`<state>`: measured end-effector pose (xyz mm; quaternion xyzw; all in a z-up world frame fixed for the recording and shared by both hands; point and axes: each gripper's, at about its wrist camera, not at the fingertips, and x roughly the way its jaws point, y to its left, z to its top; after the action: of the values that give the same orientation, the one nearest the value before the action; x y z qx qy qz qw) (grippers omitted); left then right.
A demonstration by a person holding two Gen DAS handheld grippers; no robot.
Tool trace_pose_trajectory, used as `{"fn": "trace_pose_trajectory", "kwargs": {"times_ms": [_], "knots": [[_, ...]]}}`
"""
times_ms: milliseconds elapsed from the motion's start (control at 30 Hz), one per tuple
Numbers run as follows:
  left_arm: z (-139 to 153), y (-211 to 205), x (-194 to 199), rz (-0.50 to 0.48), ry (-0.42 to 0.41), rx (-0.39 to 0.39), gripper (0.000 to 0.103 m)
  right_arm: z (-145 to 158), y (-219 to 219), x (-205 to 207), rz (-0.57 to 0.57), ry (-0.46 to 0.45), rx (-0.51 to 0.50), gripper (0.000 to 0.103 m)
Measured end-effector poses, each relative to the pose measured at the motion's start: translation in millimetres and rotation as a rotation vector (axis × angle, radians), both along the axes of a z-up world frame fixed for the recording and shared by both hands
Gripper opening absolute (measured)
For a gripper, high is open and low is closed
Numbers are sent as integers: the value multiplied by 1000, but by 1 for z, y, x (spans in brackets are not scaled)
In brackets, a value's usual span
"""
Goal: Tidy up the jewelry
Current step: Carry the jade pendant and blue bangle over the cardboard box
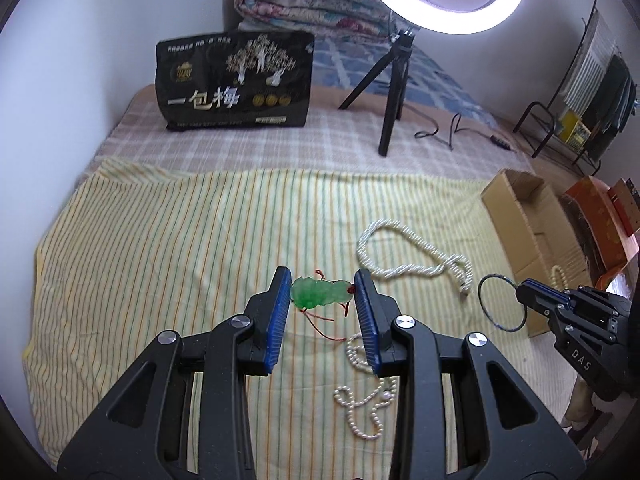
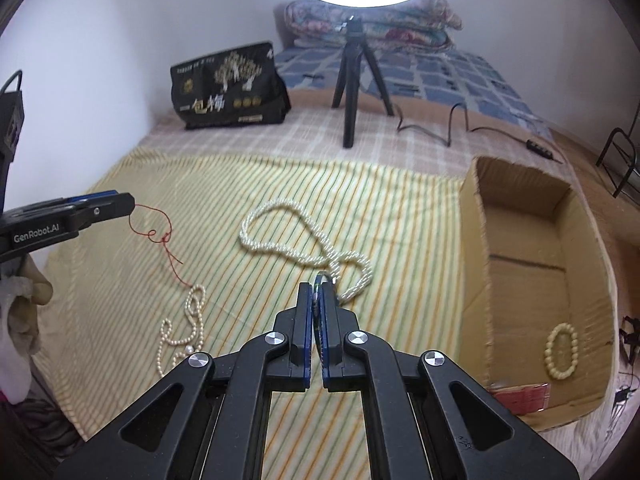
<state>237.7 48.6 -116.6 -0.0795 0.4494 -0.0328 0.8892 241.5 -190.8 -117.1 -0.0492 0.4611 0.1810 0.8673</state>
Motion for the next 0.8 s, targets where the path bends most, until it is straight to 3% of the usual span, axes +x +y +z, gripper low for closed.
{"fn": "trace_pose_trajectory", "kwargs": {"times_ms": [500,667,700,767,800], "knots": [[43,-43,5,-67,-91,-61,32,52,-57,3,-119,-103,91,0],[44,-65,8,-99,-95,-61,32,41,-70,4,-111,-78,115,0],[43,-68,9,-104,-93,-58,32,29,-69,8,-91,-19,126,1],[41,-72,9,-106,-88,-55,32,6,-66,16,-80,89,118,27],[40,-73,10,-105,-85,-57,32,-7,-66,18,-118,109,97,27]]}}
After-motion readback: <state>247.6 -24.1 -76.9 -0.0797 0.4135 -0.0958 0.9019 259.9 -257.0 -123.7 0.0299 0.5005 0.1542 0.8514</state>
